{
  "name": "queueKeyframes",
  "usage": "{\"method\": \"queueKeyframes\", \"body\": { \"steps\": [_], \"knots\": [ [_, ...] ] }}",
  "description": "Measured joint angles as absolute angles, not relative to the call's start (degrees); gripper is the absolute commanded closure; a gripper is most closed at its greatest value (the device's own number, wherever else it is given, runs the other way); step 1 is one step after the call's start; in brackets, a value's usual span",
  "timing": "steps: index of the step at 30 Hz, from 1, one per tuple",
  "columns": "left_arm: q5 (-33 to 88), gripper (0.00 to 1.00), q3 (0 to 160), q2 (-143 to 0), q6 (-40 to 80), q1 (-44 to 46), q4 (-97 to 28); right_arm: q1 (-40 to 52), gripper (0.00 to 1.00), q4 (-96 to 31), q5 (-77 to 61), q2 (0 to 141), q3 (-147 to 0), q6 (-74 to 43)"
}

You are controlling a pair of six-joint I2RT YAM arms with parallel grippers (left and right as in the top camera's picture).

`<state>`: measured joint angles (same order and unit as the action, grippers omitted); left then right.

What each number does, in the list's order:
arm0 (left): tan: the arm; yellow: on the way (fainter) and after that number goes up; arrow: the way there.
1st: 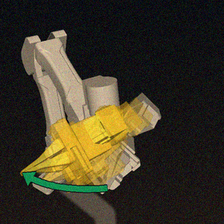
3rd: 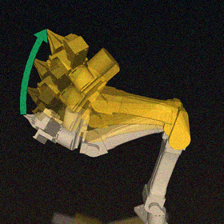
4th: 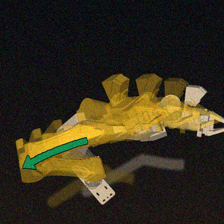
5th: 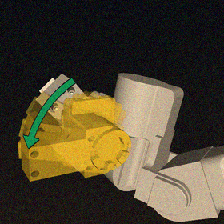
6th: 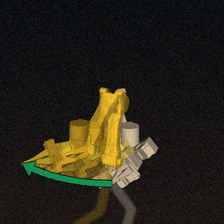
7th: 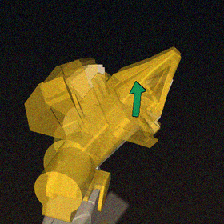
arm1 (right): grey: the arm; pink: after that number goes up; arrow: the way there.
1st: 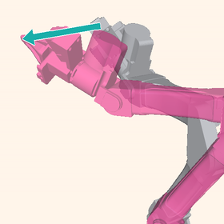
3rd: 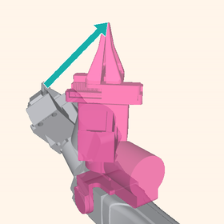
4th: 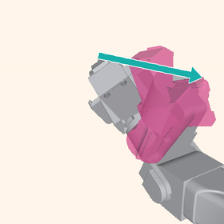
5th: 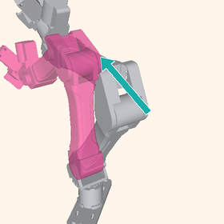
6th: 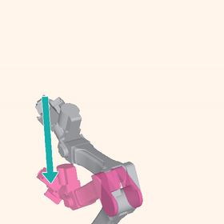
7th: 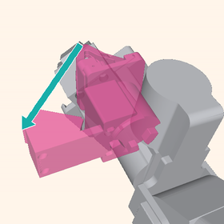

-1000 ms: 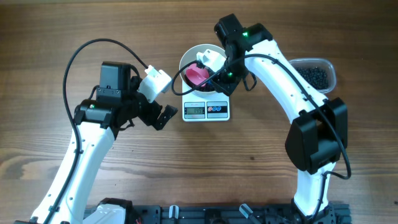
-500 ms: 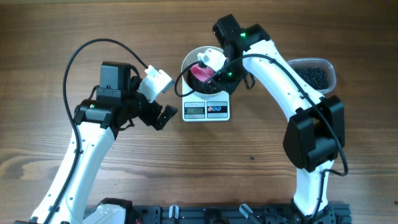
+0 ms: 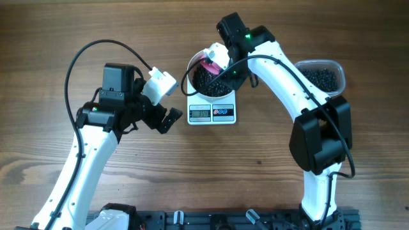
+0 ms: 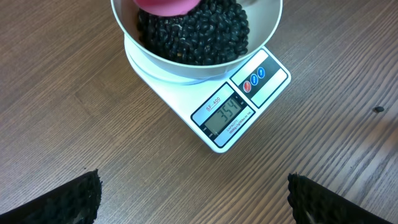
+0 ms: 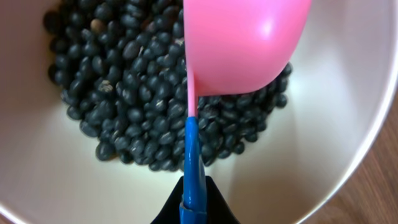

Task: Scoop item into bowl and weigh 150g on scale
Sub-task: 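Carry the scoop right and empty it into the bean tub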

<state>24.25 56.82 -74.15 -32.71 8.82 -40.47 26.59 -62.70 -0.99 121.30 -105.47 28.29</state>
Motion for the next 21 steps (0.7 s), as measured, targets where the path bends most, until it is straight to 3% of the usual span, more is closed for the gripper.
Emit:
{"method": "queueKeyframes", "body": {
  "steps": [12,21],
  "knots": [
    [24.3,0.00,56.8,-74.1,-32.7,8.8,-40.5,26.6,0.96,-68.0,-2.0,120.3,-110.4,27.2],
    [24.3,0.00,56.8,-74.1,-32.7,8.8,-40.5,21.6,0.96,-71.0,-6.0,113.1,-110.4,17.7]
  ]
}}
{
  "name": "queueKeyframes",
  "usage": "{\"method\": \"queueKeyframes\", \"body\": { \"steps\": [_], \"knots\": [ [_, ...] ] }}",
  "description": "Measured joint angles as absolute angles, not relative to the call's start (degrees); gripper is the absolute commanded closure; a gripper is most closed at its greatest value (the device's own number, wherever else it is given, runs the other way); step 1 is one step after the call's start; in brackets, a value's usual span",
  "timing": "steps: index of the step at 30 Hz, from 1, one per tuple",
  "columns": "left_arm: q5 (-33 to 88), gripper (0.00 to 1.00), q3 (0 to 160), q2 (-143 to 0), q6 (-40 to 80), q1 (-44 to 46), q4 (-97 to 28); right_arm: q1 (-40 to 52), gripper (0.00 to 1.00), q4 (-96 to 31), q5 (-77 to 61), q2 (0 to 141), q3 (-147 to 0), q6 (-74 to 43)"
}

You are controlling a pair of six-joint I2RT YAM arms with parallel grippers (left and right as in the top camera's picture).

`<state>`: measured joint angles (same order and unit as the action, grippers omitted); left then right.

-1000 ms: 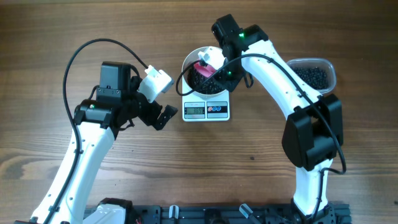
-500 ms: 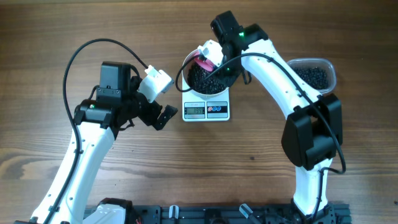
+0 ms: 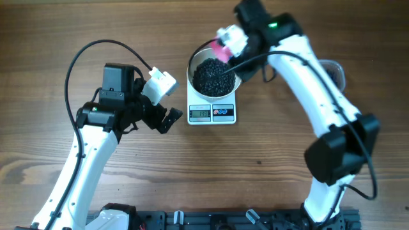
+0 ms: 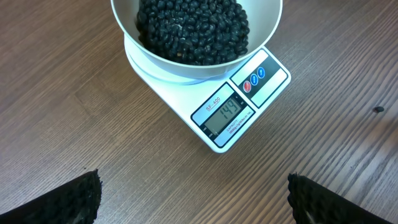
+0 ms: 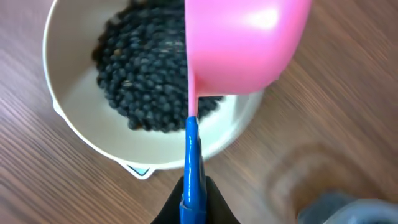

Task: Scoop item into bowl and weigh 150g on scale
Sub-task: 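Carry the scoop right and empty it into the bean tub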

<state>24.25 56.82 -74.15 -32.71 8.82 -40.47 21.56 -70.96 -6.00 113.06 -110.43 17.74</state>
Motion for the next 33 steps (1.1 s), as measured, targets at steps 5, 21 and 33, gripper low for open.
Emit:
{"method": "queueKeyframes", "body": {
  "steps": [5,21,33],
  "knots": [
    [24.3,0.00,56.8,-74.1,-32.7,8.8,-40.5,14.4,0.96,-71.9,-8.6,110.4,-110.7,10.4],
    [24.3,0.00,56.8,-74.1,-32.7,8.8,-40.5,6.6,0.96,-69.0,-16.1,110.0,-110.8,-11.8],
    [24.3,0.00,56.8,-74.1,-32.7,8.8,-40.5,3.9,0.96,-91.0,-2.0,109.8,-111.2,-18.3]
  ]
}}
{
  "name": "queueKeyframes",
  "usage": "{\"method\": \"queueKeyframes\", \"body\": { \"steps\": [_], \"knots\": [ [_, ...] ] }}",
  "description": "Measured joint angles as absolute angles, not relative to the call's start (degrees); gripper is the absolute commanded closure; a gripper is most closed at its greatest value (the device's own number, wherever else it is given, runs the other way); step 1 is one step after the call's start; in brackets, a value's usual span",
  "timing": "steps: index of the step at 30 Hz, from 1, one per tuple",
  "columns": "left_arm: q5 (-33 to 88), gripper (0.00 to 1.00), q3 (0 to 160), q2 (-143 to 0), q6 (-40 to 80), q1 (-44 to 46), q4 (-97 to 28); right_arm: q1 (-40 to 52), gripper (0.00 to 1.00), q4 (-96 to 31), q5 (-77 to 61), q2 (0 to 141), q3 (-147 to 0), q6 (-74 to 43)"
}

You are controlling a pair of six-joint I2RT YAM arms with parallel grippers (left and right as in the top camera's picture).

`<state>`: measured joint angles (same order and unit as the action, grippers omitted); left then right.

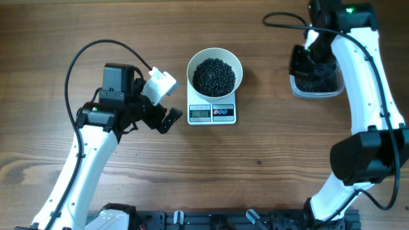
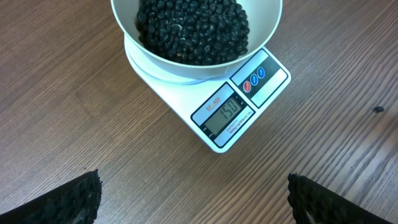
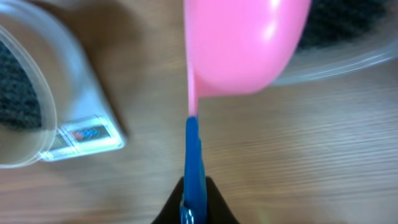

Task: Scoop item into bowl and weigh 150g on scale
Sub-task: 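Carry the scoop right and empty it into the bean tub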

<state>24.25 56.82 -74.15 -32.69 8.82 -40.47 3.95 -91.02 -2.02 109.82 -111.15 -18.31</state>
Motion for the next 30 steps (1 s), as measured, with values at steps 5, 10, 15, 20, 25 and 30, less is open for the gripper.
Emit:
{"method": "queueKeyframes", "body": {
  "steps": [5,10,15,20,25,30],
  "knots": [
    [24.2,0.00,56.8,-74.1,-32.7,8.8,-40.5,2.4,0.96,-92.1,2.0,109.5,-111.2,-17.3],
    [24.3,0.00,56.8,-74.1,-32.7,8.8,-40.5,0.5,0.96,-91.5,3.0,109.5,-110.8,-16.6],
    [24.3,0.00,56.8,-74.1,-32.7,8.8,-40.5,-2.8,0.96,-88.0,2.8,109.3,-106.7,-15.8],
    [24.3,0.00,56.8,-74.1,-32.7,8.8,-40.5,-3.6,0.96,-86.5,2.6,109.3,-105.6,-15.0],
    [24.3,0.00,56.8,-74.1,-32.7,8.8,-40.5,-3.6,0.96,-85.6,2.4,109.3,-105.6,-14.6],
    [24.3,0.00,56.8,-74.1,-32.7,8.8,-40.5,-3.6,0.96,-85.2,2.4,109.3,-105.6,-14.6]
  ]
}}
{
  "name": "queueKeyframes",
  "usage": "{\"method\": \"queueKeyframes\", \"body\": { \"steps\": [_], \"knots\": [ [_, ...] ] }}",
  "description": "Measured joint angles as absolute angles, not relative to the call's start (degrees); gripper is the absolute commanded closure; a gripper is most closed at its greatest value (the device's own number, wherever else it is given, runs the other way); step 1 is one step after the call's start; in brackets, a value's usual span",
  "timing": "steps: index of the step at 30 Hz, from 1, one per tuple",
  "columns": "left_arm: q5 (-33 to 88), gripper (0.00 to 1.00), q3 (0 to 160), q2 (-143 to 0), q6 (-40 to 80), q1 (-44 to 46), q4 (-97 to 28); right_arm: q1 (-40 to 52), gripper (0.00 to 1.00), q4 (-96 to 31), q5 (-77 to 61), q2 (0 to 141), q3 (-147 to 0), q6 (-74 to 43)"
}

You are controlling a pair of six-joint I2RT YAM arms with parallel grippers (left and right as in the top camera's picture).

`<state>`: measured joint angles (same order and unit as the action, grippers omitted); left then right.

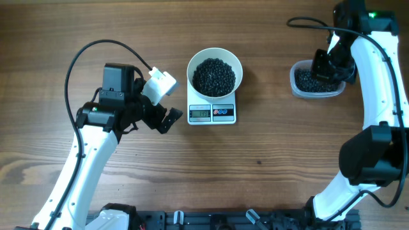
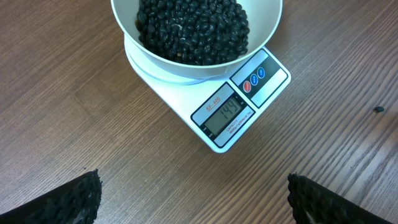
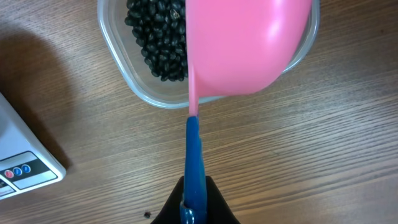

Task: Scoop item into bowl and weigh 150g on scale
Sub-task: 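Carry the scoop right and empty it into the bean tub, then bring the scoop back over the bowl on the scale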

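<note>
A white bowl (image 1: 215,71) full of black beans sits on the white scale (image 1: 212,113); in the left wrist view the scale display (image 2: 227,113) reads 149. My right gripper (image 3: 194,208) is shut on the blue handle of a pink scoop (image 3: 245,43), which hangs over the clear tub of black beans (image 3: 155,43) at the far right. In the overhead view the right gripper (image 1: 324,64) is above that tub (image 1: 313,82). My left gripper (image 1: 167,118) stands open left of the scale, with nothing between its fingers (image 2: 74,198).
A single stray bean (image 2: 378,109) lies on the wood right of the scale. Black cables run from both arms across the table's far side. The arm bases stand at the near edge.
My right gripper has shifted with the pink scoop from beside the tub to right over it. The scale reading went from 150 to 149. The left arm stayed put.
The pink scoop was first down in the white bowl with the scale reading 354. Then it was lifted above the bowl's rim and the display showed 149. Then it was over near the tub, reading 150, and now it hangs over the tub.
</note>
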<state>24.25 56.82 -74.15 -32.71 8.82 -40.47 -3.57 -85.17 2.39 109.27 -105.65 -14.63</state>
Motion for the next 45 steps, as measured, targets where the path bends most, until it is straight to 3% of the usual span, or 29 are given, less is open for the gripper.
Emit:
{"method": "queueKeyframes", "body": {
  "steps": [11,29,45],
  "knots": [
    [24.3,0.00,56.8,-74.1,-32.7,8.8,-40.4,-3.6,0.96,-83.1,1.5,109.2,-101.7,-13.8],
    [24.3,0.00,56.8,-74.1,-32.7,8.8,-40.5,-3.6,0.96,-64.3,-4.3,109.2,-85.3,-13.1],
    [24.2,0.00,56.8,-74.1,-32.7,8.8,-40.5,-7.1,0.96,-66.1,-10.3,108.0,-84.9,-12.7]
  ]
}}
